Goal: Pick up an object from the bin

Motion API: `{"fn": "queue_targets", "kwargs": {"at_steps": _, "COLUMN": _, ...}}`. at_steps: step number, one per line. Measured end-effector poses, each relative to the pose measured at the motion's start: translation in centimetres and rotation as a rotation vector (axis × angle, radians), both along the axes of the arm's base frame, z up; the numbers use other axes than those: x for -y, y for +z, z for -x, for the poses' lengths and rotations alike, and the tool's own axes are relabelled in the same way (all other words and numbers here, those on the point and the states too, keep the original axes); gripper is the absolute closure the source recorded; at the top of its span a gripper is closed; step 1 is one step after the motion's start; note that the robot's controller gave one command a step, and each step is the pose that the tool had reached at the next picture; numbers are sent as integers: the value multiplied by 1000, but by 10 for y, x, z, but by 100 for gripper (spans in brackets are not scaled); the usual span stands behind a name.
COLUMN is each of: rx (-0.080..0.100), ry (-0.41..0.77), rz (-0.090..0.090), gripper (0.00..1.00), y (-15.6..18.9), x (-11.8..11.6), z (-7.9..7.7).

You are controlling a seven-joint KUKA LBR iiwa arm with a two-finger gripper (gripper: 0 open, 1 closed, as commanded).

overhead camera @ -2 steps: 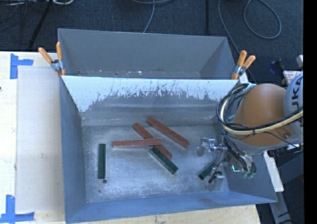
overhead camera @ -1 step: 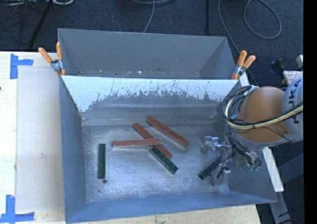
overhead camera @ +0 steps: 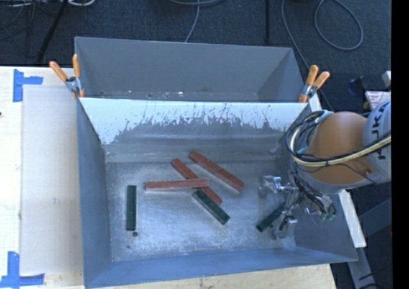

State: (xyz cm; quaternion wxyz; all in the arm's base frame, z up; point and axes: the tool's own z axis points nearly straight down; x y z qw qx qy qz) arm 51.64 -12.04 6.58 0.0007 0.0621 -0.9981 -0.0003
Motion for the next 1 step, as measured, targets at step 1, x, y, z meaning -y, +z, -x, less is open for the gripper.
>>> {"fn": "queue_targets", "kwargs": {"at_steps": 1, "rx": 1, "ry": 2, "rz": 0, "gripper": 0, "y": 0, "x": -1, "z": 0}}
